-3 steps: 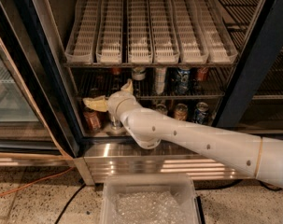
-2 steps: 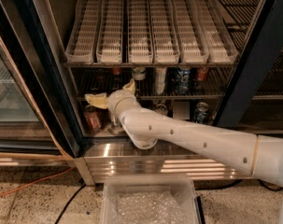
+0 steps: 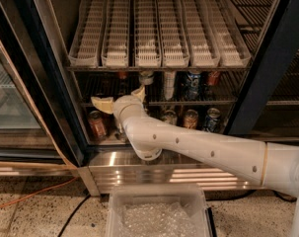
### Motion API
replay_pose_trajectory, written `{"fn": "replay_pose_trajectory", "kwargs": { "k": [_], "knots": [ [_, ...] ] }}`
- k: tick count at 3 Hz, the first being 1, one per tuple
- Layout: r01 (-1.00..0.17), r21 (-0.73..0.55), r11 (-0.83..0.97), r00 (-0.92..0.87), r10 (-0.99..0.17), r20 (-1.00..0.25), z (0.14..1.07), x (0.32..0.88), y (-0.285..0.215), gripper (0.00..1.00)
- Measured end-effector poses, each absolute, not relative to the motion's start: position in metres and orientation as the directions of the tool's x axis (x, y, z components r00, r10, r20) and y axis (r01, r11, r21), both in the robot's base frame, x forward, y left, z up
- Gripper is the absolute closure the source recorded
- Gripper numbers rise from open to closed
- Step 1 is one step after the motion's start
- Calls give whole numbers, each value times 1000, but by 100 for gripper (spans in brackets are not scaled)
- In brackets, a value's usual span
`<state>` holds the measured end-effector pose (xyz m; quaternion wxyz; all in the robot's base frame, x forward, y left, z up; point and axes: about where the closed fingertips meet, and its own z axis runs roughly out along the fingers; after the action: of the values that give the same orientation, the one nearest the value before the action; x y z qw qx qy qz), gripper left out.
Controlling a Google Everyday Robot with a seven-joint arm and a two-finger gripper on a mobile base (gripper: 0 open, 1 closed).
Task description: Pick coke can from middle shelf of fridge
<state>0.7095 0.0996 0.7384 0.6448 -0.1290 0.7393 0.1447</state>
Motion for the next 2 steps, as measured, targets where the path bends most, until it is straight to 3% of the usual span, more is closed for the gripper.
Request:
{"fn": "replay_pose_trajectory", "kwargs": {
  "k": [2],
  "knots": [
    [-414, 17, 910, -80, -17, -997, 736, 714, 99, 0]
  ]
}}
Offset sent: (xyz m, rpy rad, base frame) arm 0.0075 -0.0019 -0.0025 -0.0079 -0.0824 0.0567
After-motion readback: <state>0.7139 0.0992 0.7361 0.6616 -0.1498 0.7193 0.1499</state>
